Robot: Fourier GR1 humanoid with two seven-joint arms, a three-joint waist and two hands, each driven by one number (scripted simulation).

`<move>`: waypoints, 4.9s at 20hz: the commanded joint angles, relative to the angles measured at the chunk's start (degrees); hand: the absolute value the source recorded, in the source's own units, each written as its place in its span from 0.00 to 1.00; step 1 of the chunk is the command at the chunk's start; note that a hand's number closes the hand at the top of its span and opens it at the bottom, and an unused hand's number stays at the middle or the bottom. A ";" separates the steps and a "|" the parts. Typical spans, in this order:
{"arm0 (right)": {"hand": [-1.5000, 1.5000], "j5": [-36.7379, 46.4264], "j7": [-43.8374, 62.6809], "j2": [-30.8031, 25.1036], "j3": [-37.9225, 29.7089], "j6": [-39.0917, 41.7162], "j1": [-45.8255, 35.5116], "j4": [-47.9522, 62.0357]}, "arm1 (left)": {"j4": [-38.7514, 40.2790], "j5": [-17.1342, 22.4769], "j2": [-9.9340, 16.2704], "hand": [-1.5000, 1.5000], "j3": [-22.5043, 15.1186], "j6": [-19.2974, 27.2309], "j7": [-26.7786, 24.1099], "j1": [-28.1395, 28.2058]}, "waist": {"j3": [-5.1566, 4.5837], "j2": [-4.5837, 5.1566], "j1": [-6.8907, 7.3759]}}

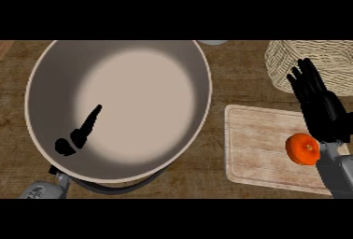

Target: Pick the squash from the cutting board and place it in the pot

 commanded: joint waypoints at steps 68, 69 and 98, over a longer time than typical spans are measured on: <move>0.00 53.87 35.12 -14.69 6.94 28.92 7.62 -13.15 | -9.07 -10.81 2.21 0.50 16.22 3.95 27.43 1.60 | 2.08 -0.83 -0.79; 0.00 55.08 36.69 -14.03 7.13 29.52 9.83 -15.87 | -12.26 -10.40 2.32 0.50 17.34 3.69 27.79 4.04 | 2.08 -0.93 -0.84; 1.00 68.13 20.28 -5.58 3.30 25.68 8.62 -2.26 | -7.22 -13.07 -0.21 0.50 22.45 -2.48 24.18 2.66 | 2.07 -0.90 -1.08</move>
